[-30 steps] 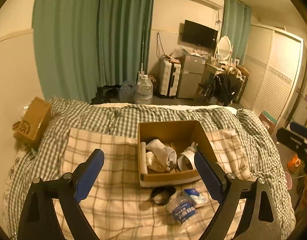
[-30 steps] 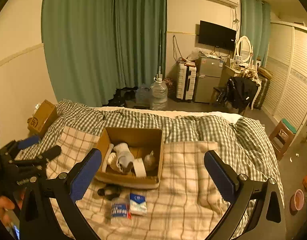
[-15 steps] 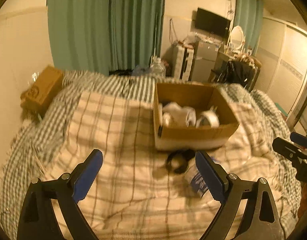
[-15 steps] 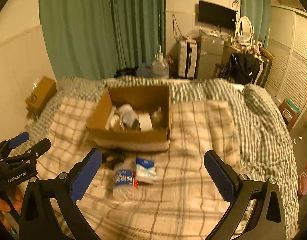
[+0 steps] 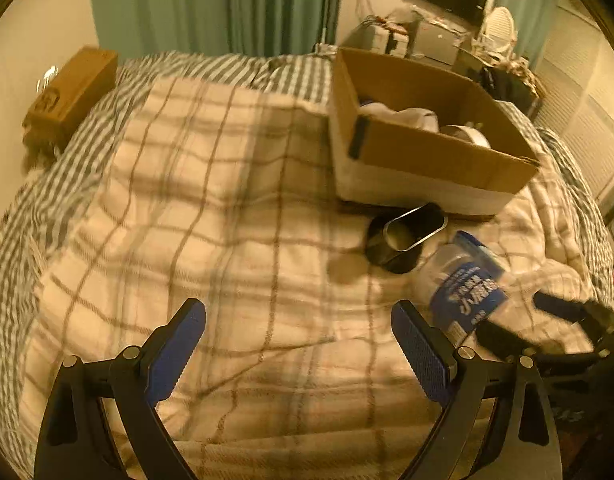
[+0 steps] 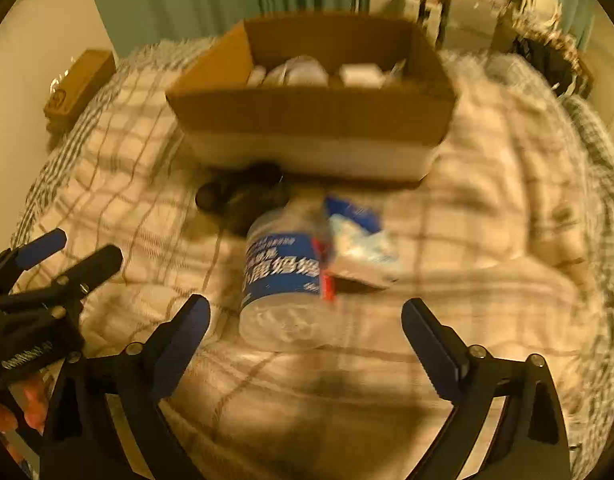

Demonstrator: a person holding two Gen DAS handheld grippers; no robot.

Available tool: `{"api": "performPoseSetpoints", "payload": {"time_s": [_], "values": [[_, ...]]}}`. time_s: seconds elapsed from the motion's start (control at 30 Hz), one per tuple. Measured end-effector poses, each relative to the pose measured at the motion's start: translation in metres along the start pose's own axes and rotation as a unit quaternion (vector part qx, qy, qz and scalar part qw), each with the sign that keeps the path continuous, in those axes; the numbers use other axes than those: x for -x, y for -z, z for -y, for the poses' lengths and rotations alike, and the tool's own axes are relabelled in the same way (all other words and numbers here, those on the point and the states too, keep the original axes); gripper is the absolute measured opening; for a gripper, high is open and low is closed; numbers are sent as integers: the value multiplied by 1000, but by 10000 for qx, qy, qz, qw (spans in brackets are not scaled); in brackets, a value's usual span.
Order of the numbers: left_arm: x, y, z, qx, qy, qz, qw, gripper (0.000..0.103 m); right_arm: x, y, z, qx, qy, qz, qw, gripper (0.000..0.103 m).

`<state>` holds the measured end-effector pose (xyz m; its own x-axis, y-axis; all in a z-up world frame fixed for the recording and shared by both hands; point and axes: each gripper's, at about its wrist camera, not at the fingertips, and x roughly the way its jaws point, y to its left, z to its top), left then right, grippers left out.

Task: Organize objects
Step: 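Grasp the cotton swab jar with the right tool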

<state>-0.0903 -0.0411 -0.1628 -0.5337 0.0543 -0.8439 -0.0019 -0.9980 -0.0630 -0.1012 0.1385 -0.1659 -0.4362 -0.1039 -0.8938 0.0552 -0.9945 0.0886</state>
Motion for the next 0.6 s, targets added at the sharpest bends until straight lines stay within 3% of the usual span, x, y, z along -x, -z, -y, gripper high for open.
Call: {"api": "performPoseSetpoints", "payload": {"time_s": [0.23,0.3,0.6], "values": [[-16,3,-7,176,114,-250,9995,96,-49,-2,-15,139,-121,-609,9980,73],[-17,4,-5,148,112,-265,9995,97,-53,-2,-16,147,-73,-658,9977,61],[2,2,4,-75,30,55,10000,97,-4,5,-23,356,-59,-37,9993,61]]}}
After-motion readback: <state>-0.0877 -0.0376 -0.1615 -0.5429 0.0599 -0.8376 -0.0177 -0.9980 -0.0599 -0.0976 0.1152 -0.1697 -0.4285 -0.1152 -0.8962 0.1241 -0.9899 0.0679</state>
